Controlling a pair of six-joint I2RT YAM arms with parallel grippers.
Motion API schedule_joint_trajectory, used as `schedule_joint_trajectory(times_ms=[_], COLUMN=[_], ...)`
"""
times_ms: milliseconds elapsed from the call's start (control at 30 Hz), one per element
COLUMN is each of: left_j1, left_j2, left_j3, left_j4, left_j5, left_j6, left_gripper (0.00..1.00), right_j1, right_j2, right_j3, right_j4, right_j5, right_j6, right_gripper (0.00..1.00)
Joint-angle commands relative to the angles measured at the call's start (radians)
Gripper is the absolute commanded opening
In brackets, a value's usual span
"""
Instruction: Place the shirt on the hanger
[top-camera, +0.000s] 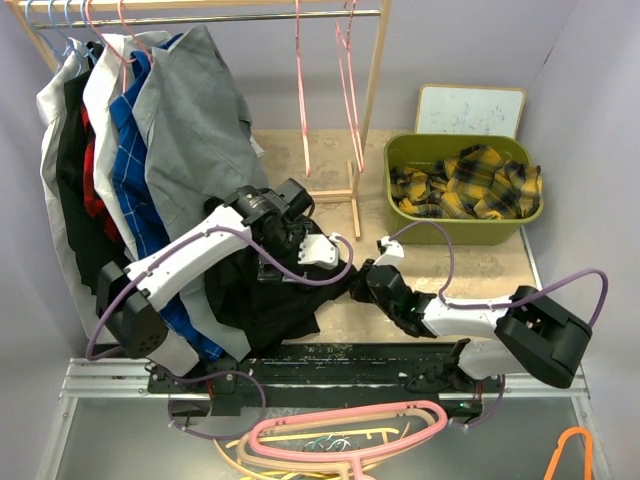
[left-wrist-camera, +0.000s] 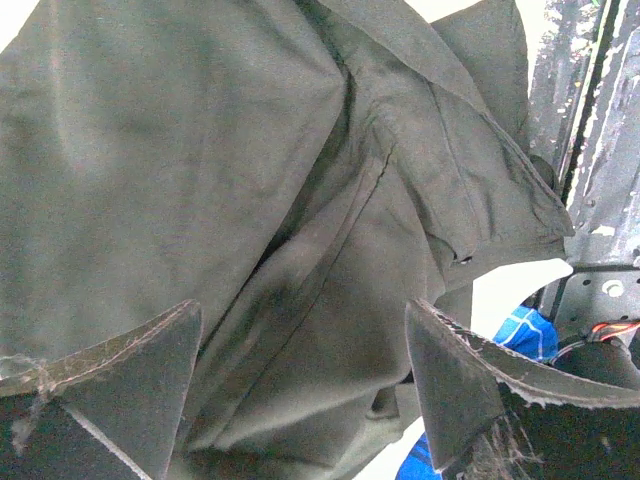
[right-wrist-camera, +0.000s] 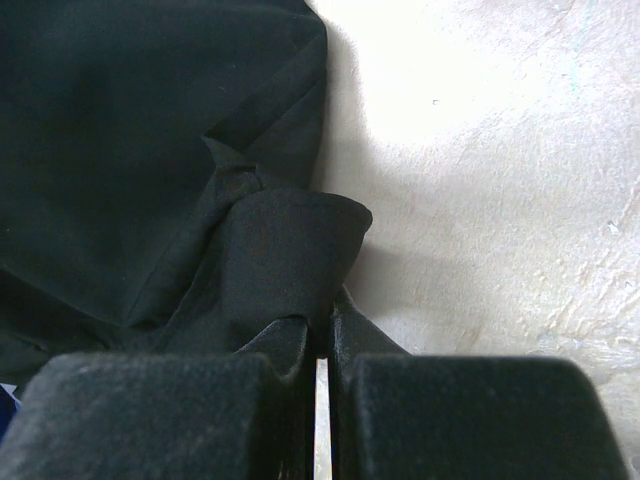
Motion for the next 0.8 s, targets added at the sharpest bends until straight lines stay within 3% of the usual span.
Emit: schedule_joint_trajectory(times_ms=[0,300,567,667,767], left_j1=[-0.015,-0.082,-0.086,-0.087,-0.088], left_j2=[0.026,0.096,0.124,0.127,0.132], left_j3=[-0.027,-0.091,-0.173,-0.208,-0.217], left_j4=[0.058,0.125,0.224,0.262,0.263], left_j5=[0.068,0.049,0.0,-0.018,-0.019], left_j6=[0.039,-0.003,-0.003,0.005,0.006], left_gripper=[0.85,0.85,0.77,0.63,0.33], right_j1=[0.0,0.0,0.0,0.0,0.0], right_j2=[-0.047,-0.086,-0.095,-0.092,-0.091], right_j3=[-0.025,-0.061,-0.079,-0.079,-0.079], right_j4=[0.018,0.019,0.036,0.041,0.044], right_j5=[0.05,0.065,0.058,0.056,0.055], right_j6=[0.028,0.027,0.032,0.033,0.035], right_gripper=[0.0,0.0,0.0,0.0,0.0])
